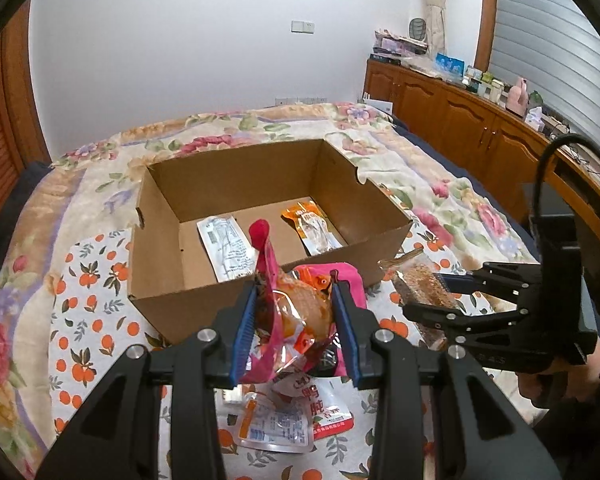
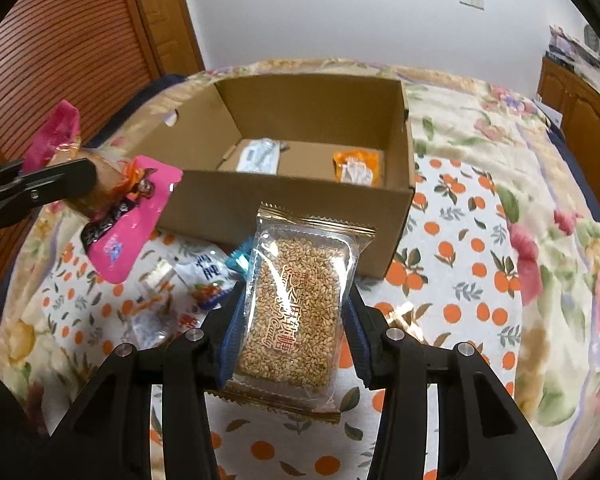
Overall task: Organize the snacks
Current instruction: 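Lift both snacks into the cardboard box and open both tools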
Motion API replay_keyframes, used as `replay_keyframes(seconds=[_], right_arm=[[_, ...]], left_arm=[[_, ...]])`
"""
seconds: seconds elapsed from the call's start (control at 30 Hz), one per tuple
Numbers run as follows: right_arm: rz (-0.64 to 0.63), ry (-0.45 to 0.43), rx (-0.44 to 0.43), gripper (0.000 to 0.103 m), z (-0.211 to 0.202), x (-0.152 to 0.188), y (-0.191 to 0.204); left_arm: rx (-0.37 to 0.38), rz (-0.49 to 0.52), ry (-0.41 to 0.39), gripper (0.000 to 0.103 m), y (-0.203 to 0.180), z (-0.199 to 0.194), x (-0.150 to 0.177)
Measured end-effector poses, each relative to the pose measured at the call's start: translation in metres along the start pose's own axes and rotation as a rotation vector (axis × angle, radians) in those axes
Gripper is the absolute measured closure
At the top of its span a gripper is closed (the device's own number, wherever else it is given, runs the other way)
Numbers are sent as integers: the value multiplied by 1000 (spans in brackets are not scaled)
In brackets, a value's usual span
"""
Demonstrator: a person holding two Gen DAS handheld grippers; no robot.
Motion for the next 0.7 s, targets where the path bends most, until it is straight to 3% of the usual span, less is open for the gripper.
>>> replay_keyframes(seconds=[0.37,0.7], right_arm=[[-28,-77,-3,57,-22,-17,10],[-67,-116,11,57,-20,-46,18]], left_arm=[[-48,-17,-66,67,17,-6,-24],[-62,-69,-98,67,56,24,-52]])
Point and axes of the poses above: each gripper's, at about its wrist camera, not at the fingertips, and z roughly the way its jaws point, y to its left, x to its underside, the point moved 1 cm from there along z, roughly the way its jaws point, and after that the axes turned 5 degrees about z, right-handed, at the moved point
